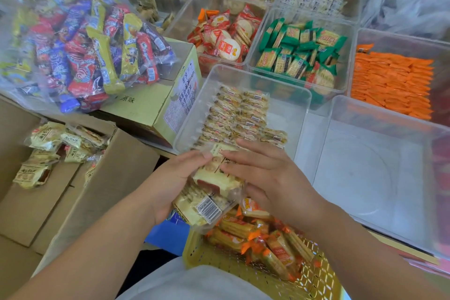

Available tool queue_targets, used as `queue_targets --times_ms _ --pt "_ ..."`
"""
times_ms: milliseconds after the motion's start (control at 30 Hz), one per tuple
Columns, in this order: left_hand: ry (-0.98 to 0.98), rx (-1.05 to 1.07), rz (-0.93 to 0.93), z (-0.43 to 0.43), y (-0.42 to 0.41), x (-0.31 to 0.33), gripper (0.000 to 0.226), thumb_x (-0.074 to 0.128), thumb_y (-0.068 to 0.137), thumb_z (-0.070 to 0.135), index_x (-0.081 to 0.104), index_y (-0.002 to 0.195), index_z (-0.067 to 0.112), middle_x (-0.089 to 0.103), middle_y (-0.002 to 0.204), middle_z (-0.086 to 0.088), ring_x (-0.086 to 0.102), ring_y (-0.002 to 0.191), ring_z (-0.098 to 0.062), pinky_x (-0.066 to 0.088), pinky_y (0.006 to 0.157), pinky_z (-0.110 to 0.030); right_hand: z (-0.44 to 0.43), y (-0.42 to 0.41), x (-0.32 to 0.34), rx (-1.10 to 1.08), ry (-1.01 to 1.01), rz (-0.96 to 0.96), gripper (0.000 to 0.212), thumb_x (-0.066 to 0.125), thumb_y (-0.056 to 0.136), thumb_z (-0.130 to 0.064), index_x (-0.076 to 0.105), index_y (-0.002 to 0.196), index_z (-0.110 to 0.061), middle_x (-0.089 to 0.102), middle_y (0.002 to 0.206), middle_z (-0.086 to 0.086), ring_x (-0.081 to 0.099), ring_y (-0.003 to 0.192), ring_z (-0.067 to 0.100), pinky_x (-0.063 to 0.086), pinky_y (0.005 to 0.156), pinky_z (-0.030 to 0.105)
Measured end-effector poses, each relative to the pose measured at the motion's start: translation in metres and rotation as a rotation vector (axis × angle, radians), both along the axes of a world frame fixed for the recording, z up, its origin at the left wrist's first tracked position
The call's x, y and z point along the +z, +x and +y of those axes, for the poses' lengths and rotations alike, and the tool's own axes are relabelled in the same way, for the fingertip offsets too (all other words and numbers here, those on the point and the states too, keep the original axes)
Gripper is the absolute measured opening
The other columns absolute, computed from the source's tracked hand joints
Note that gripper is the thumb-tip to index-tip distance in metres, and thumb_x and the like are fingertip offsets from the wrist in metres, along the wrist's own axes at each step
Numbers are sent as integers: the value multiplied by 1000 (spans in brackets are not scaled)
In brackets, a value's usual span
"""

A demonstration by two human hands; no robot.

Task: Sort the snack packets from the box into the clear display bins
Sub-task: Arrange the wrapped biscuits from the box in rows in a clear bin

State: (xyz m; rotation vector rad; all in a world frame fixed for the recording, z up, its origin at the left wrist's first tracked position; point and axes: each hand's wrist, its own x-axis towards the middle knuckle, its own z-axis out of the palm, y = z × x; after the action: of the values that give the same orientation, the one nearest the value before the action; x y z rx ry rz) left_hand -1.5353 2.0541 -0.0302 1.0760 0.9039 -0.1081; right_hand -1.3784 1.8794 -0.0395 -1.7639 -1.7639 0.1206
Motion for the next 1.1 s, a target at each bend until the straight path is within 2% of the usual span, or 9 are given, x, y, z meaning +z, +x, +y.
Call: queue_targets --times_ms 100,267,333,433,567,633,800,967,1100 --pt "-32 45 -17 3 11 -5 50 71 77 63 79 111 28 78 113 -8 76 103 -27 63 72 -34 0 13 -1 -97 18 43 37 62 94 -17 67 129 -7 67 129 8 59 125 27 49 105 40" --pt "50 298 -27 15 30 -32 37 70 92 29 65 127 18 80 99 -2 77 84 -17 59 62 -32 8 75 -6 -368 -146 -83 37 69 91 -8 68 128 -10 70 117 12 63 106 37 57 87 46" --pt "48 355 -35 20 36 -42 32 61 101 11 59 132 16 80 96 -2 76 82 -18 61 64 -35 15 108 -12 -422 -287 -210 35 68 93 -6 68 127 -13 70 113 13 61 103 39 57 80 49" --pt "103 337 -12 24 39 -54 33 57 103 8 57 136 11 75 114 -13 72 95 -25 57 88 -47 31 145 -23 -436 -599 -423 42 61 93 -6 63 129 -27 65 114 5 57 107 33 53 83 43" --pt "148 288 22 28 39 -63 18 56 105 10 59 121 14 72 110 -9 71 84 -19 56 75 -38 55 157 -36 -346 -807 -612 44 54 91 -6 61 128 -28 63 114 4 57 110 29 46 91 43" --pt "151 253 29 30 39 -64 16 55 105 10 59 119 14 72 113 -10 70 89 -22 54 81 -42 63 159 -43 -315 -922 -657 39 52 93 -7 64 125 -27 64 111 4 59 108 30 46 90 44" --pt "211 188 11 30 38 -66 14 57 104 15 61 108 27 76 93 14 72 80 0 53 59 -19 73 166 -67 -340 -1056 -515 35 49 94 -3 60 123 -20 52 80 -1 58 84 26 45 64 34" --pt "126 273 4 32 36 -68 12 55 105 12 59 112 20 73 108 -1 67 92 -18 50 85 -39 84 165 -85 -340 -1141 -366 15 47 99 -12 61 101 -12 47 76 -2 53 75 21 43 66 34" --pt "121 265 1 33 37 -70 12 57 105 13 59 112 22 76 105 1 70 88 -15 52 85 -40 93 160 -92 -360 -1191 -291 27 51 90 0 44 68 -15 51 72 3 47 61 16 42 59 32"
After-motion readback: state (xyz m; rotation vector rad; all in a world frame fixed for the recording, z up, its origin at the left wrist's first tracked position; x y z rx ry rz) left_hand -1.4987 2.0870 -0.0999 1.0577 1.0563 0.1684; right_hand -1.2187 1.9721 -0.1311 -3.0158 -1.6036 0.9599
